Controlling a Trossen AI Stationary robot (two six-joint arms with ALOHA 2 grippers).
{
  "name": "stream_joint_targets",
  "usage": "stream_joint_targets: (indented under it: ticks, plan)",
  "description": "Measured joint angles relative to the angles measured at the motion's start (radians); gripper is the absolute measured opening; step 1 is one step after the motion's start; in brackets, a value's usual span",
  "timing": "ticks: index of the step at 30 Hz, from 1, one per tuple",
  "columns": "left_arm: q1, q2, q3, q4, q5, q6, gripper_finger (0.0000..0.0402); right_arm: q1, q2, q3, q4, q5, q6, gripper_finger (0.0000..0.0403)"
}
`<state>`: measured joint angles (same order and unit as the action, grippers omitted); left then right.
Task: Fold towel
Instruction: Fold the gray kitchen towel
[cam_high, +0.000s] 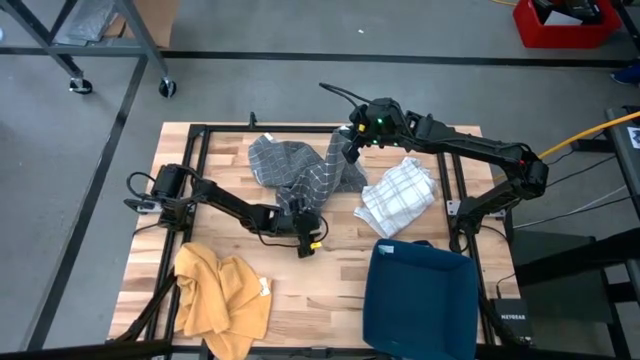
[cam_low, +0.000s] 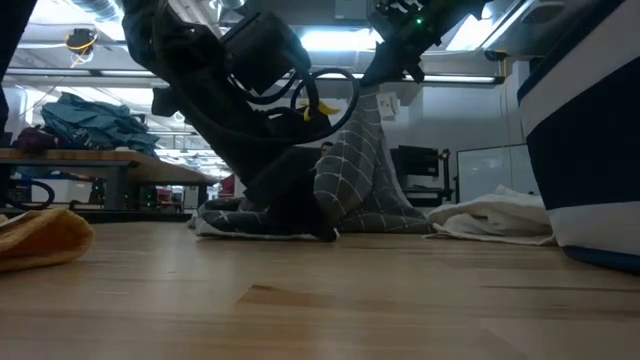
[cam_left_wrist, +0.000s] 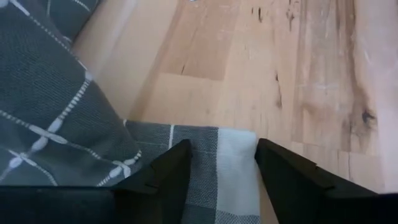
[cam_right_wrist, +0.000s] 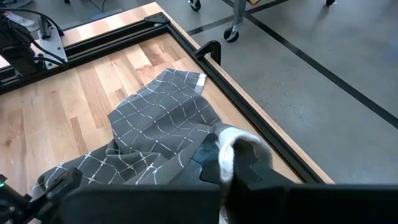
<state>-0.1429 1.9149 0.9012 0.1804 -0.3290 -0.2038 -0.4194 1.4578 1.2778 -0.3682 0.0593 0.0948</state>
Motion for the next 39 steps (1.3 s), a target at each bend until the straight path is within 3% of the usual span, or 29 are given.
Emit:
stream_joint_targets:
  ticks: [4,11,17,23,27,31,36,39]
  plan:
    - [-0.002,-0.002,-0.001,0.010,0.000,-0.037,0.0133,0.000,0.000,0.000,-0.001,0.000,-0.005,0.0001]
    - [-0.013,-0.007,-0.003,0.071,0.005,-0.178,0.0013,0.000,0.000,0.000,0.003,0.000,-0.036,0.0001]
    - [-0.042,-0.118,-0.006,0.027,0.012,-0.248,0.0005,0.000,0.000,0.000,0.008,0.068,-0.098,0.0001]
    - [-0.080,-0.360,-0.005,-0.101,-0.008,-0.245,0.0003,0.000,-0.010,0.000,0.036,0.169,-0.143,0.0001]
    - [-0.089,-0.575,-0.003,-0.215,-0.115,-0.228,0.0003,0.000,-0.027,0.000,0.123,0.180,-0.156,0.0001]
    - [-0.076,-0.789,-0.003,-0.256,-0.287,-0.110,0.0002,0.000,-0.040,0.000,0.272,0.175,-0.156,0.0001]
    - [0.005,-1.008,-0.003,-0.186,-0.474,0.052,0.0001,0.000,-0.047,0.000,0.560,0.177,-0.156,0.0001]
    - [0.084,-1.097,-0.003,-0.088,-0.519,0.140,0.0001,0.000,-0.047,0.000,0.773,0.186,-0.157,0.0001]
